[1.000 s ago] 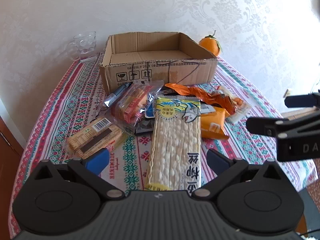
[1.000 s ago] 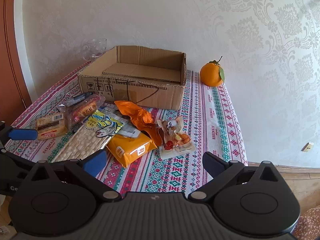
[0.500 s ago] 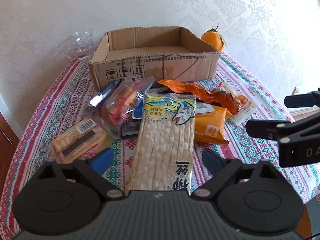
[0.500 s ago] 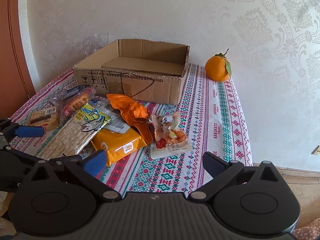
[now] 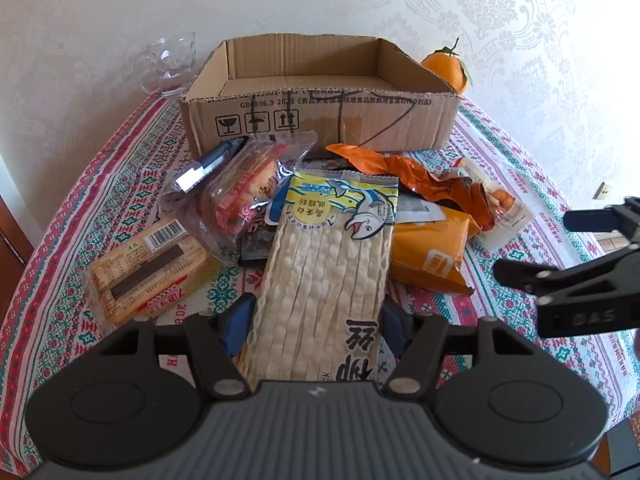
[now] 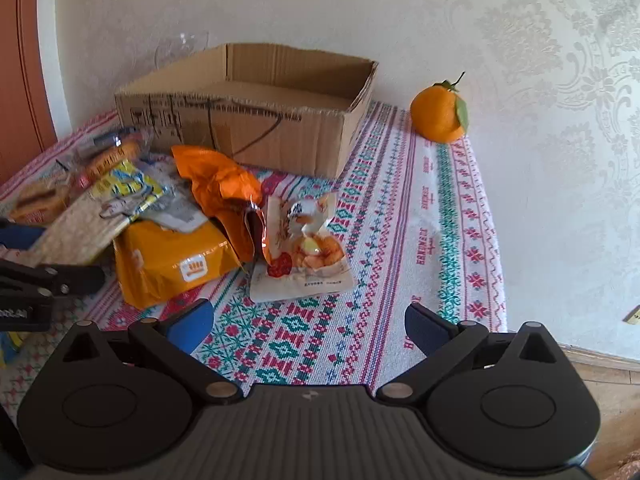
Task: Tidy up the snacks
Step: 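Close the left gripper on the fish-snack bag while the right tool approaches the clear snack packet, then lift the fish-snack bag with the left gripper while the right gripper grasps the clear snack packet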
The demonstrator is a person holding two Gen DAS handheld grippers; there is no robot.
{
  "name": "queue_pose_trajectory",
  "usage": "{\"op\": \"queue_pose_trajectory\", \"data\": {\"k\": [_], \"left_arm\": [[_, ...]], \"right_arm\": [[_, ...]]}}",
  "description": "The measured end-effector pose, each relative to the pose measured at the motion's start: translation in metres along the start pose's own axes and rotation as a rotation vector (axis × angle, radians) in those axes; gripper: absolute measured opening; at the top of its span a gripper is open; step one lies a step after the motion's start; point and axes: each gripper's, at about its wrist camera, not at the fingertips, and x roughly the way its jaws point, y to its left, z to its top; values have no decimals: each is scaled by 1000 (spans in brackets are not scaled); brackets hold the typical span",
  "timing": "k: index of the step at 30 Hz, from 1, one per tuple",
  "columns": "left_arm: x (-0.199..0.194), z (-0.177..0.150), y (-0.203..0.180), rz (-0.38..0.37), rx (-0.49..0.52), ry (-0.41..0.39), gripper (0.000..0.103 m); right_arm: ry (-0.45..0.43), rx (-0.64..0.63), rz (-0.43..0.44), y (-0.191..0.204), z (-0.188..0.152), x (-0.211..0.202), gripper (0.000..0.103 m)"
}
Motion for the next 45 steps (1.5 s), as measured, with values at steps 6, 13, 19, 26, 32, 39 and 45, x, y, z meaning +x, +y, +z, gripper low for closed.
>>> {"op": "queue_pose_trajectory", "data": {"k": [6,13,19,26,32,39,45], "left_arm": [[2,2,-1,4,0,4,67],[6,1,1,26,-3,13,78],[8,1,1,21,-2,15,86],[10,-1,0,6,8,36,101],[11,-2,0,-4,16,30,102],[10,-5,6,-51,68,14,103],[6,-7,9,-67,88,10,103]], "right_arm": [[-49,-20,52,-6,0,17,103],[-83,-19,112,-23,7,32,103],[-138,-117,95,-11,2,21,87],[-128,-93,95,-13,-1,13,66],[-114,-61,76,-20,-9,4,66],[-115,-42,62,-19,-13,-1,66],[-116,-29,72,-22,-18,-5,66]]}}
